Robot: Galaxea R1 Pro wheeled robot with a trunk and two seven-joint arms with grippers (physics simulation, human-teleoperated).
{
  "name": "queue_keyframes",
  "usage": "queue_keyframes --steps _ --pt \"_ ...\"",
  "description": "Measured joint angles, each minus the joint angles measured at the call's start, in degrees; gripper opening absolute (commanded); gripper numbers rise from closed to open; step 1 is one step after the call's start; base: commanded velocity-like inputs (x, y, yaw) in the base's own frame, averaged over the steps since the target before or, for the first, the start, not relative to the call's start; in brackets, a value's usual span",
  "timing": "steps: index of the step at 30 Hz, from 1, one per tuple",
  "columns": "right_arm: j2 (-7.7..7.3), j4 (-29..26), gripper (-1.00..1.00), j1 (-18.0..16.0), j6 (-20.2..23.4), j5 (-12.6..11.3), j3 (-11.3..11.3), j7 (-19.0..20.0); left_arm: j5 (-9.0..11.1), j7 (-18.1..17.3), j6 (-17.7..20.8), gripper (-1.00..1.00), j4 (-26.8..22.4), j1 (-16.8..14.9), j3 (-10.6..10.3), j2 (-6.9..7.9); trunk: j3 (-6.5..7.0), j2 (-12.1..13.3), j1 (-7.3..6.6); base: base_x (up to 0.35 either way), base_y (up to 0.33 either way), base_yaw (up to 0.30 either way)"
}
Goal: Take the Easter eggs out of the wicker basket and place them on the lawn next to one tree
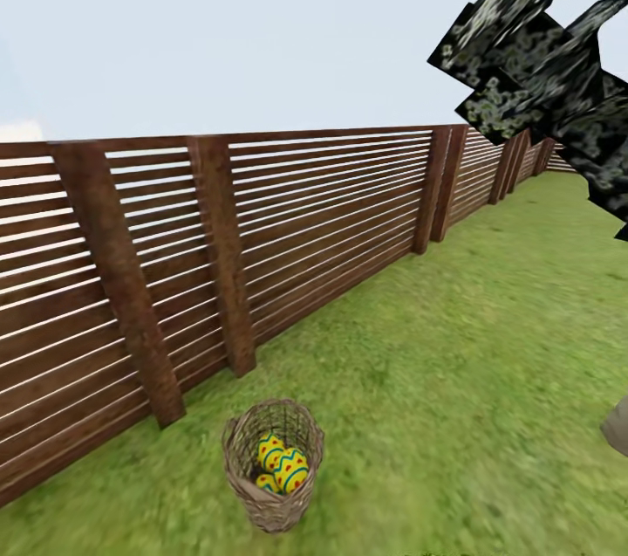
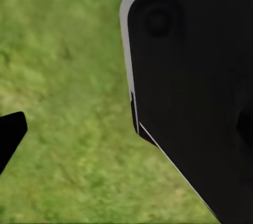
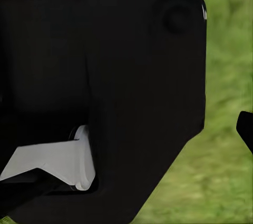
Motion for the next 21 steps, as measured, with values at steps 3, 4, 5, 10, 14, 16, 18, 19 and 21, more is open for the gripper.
queue_keyframes --steps 3,4,5,10,14,16,18,19,21 --pt "0.00 0.00 1.00 0.00 0.00 0.00 0.00 0.00 0.00 0.00 -0.67 1.00 0.00 0.00 0.03 0.00 0.08 0.00 0.00 0.042 0.036 -0.276" --pt "0.00 0.00 1.00 0.00 0.00 0.00 0.03 0.00 0.00 0.00 -0.83 1.00 0.00 0.00 0.04 0.00 0.10 0.00 0.00 0.129 0.103 -0.263" --pt "0.00 0.00 1.00 0.00 0.00 0.00 0.05 0.00 0.00 0.00 -0.94 1.00 0.00 0.00 0.03 0.00 0.13 0.00 -0.01 0.151 0.121 -0.238" --pt "0.21 -0.10 1.00 0.00 0.00 0.00 0.12 0.00 0.03 0.00 -1.13 1.00 0.00 0.00 -0.02 0.00 0.20 0.00 -0.01 0.153 0.127 -0.094" --pt "0.37 -0.06 1.00 0.00 0.05 0.00 0.17 -0.02 0.18 0.09 -1.23 1.00 0.00 0.00 0.15 0.00 0.21 0.00 0.00 0.045 0.039 -0.020" --pt "0.68 -0.03 1.00 0.00 0.07 0.00 0.21 -0.05 0.39 0.16 -1.30 1.00 0.00 0.00 0.46 0.00 0.22 0.00 0.00 0.018 0.015 -0.008" --pt "0.95 -0.03 1.00 0.00 0.07 0.01 0.21 -0.06 0.57 0.20 -1.40 1.00 0.02 0.00 0.72 0.00 0.22 0.00 0.00 0.009 0.008 -0.004" --pt "0.99 -0.02 1.00 0.00 0.07 0.01 0.20 -0.07 0.61 0.24 -1.43 1.00 0.01 0.00 0.77 0.00 0.22 0.00 0.00 0.023 0.004 -0.002" --pt "1.07 -0.01 1.00 0.00 0.08 0.00 0.18 -0.07 0.66 0.37 -1.38 1.00 0.04 0.00 0.92 0.00 0.22 0.00 0.00 0.087 0.010 -0.002"
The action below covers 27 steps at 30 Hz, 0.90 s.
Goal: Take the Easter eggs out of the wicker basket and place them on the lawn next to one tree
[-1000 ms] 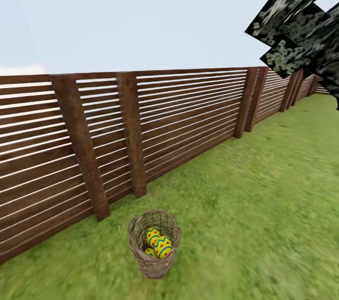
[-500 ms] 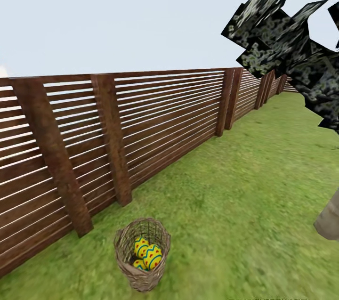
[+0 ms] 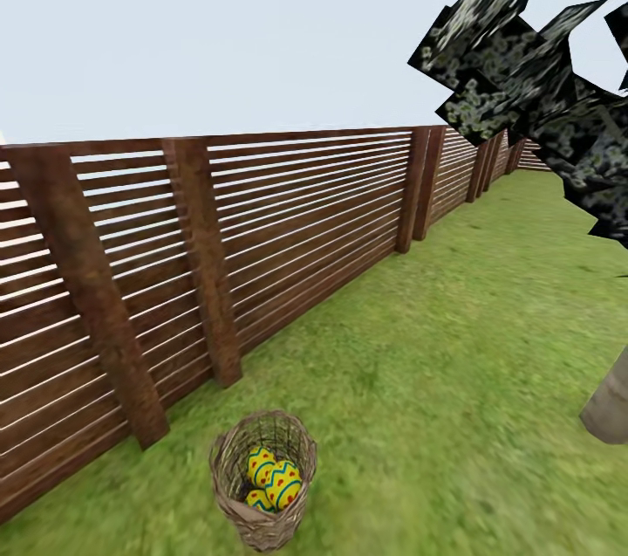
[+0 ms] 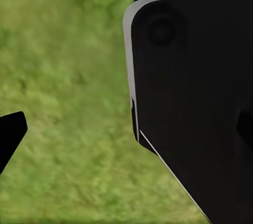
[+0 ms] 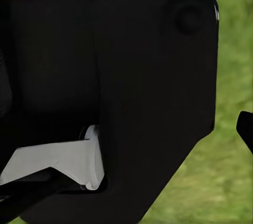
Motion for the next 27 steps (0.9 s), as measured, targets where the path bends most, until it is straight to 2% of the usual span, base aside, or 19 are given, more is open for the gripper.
queue_keyframes --steps 10,20,23,25,27 --pt "-0.09 0.06 1.00 0.00 0.05 0.03 -0.29 -0.34 0.52 -0.04 -0.06 1.00 0.05 0.00 0.82 0.06 0.00 -0.01 -0.01 0.222 0.041 0.000" --pt "-0.13 -0.35 1.00 0.00 0.12 0.00 -0.50 -0.46 0.01 -0.24 0.08 1.00 0.03 0.00 0.39 -0.13 0.00 0.00 0.00 0.044 0.021 0.000" --pt "-0.09 -3.49 1.00 0.18 0.01 0.00 -0.37 -0.27 0.03 -0.35 0.00 1.00 -0.01 0.00 0.32 -0.06 0.00 0.00 0.00 0.004 0.002 0.000" --pt "0.01 -9.56 1.00 0.75 0.01 -0.01 -0.23 0.09 0.08 -0.40 -0.02 1.00 -0.02 0.00 0.43 -0.02 0.00 0.00 0.00 0.002 0.001 0.000" --pt "0.37 -18.00 1.00 3.87 0.12 -0.02 -0.11 0.36 0.28 -0.51 -0.03 1.00 -0.04 -0.04 0.60 0.06 0.00 0.00 0.00 0.001 0.000 0.000"
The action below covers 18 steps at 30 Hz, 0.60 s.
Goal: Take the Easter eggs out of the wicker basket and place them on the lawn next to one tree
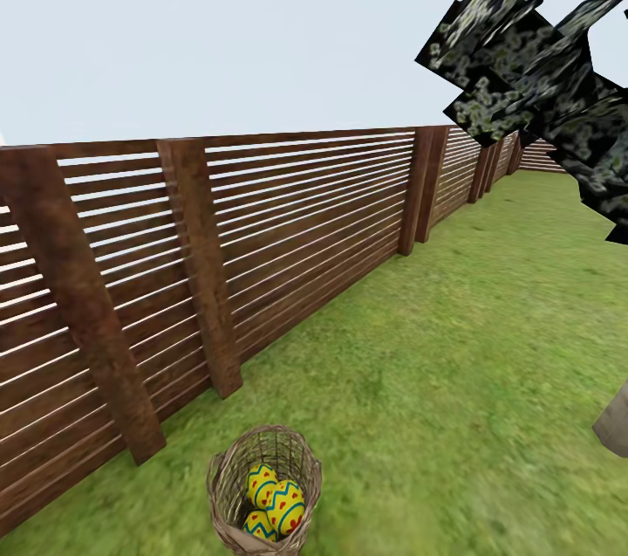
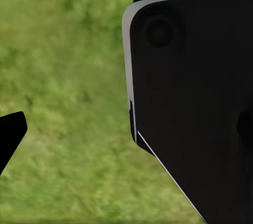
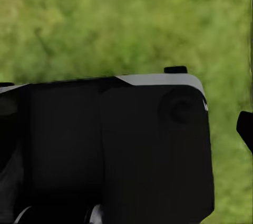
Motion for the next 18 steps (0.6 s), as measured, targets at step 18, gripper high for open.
queue_keyframes --steps 18 --pt "0.59 -46.11 1.00 17.18 15.45 -4.47 -0.48 0.43 3.36 -7.08 2.08 1.00 -22.77 -0.39 3.58 12.11 0.01 0.01 0.00 0.000 0.000 0.000"
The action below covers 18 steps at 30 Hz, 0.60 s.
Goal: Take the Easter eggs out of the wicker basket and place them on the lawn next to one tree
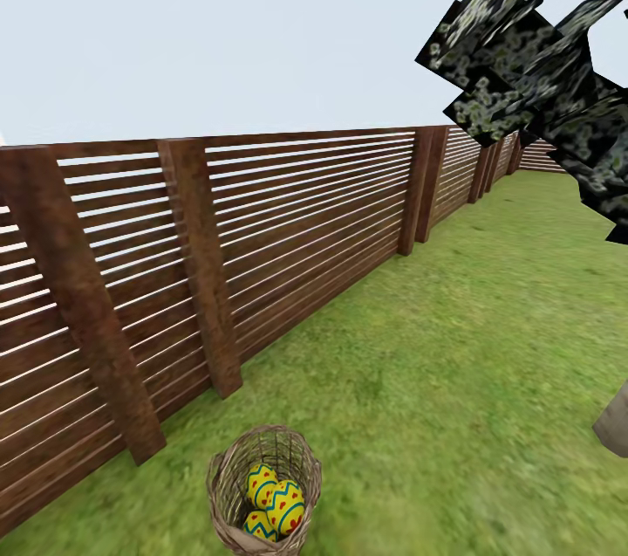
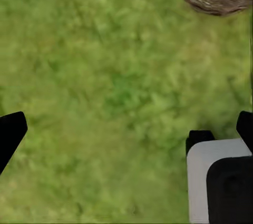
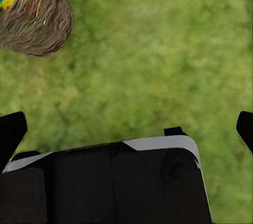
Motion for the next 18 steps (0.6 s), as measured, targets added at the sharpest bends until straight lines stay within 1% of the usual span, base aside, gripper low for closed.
queue_keyframes --steps 1,2,4,5,6,8,10,13,18 --pt "0.05 -1.35 1.00 0.25 0.10 -0.25 0.12 0.00 0.52 -2.60 0.06 1.00 -1.74 0.15 0.60 1.14 0.00 0.00 0.00 0.000 0.000 0.000" --pt "0.09 -1.89 1.00 0.35 0.14 -0.34 0.20 0.00 0.70 -3.93 0.07 1.00 -2.44 0.21 0.80 1.68 0.00 0.00 0.00 0.000 0.000 0.000" --pt "0.16 -3.31 1.00 0.54 0.27 -0.52 0.40 0.00 1.02 -6.67 0.11 1.00 -4.28 0.32 1.21 2.66 0.00 0.00 0.00 0.000 0.000 0.000" --pt "0.17 -3.79 1.00 0.59 0.36 -0.56 0.46 0.00 1.05 -7.27 0.14 1.00 -5.20 0.34 1.29 2.88 0.00 0.00 0.00 0.009 0.006 0.000" --pt "0.19 -4.37 1.00 0.64 0.47 -0.60 0.57 0.00 0.99 -8.04 0.31 1.00 -7.16 0.38 1.42 3.20 0.00 0.00 0.00 0.032 0.025 0.000" --pt "0.21 -4.68 1.00 0.69 0.35 -0.64 0.73 -0.03 0.86 -8.72 0.47 1.00 -9.21 0.45 1.55 3.64 0.00 -0.01 -0.01 0.111 0.108 0.000" --pt "0.22 -4.70 1.00 0.72 0.27 -0.68 0.79 -0.06 0.85 -9.12 0.36 1.00 -9.91 0.51 1.64 4.29 -0.01 0.00 -0.01 0.098 0.149 0.000" --pt "0.23 -3.79 1.00 0.74 0.19 -0.66 0.85 -0.07 0.85 -9.36 0.48 1.00 -10.60 0.56 1.67 4.85 -0.01 0.00 -0.01 0.050 0.081 0.000" --pt "0.23 -1.51 1.00 0.74 0.13 -0.70 0.93 -0.07 0.69 -9.45 0.51 1.00 -10.94 0.62 1.66 5.14 -0.01 0.00 0.00 0.014 0.025 0.000"
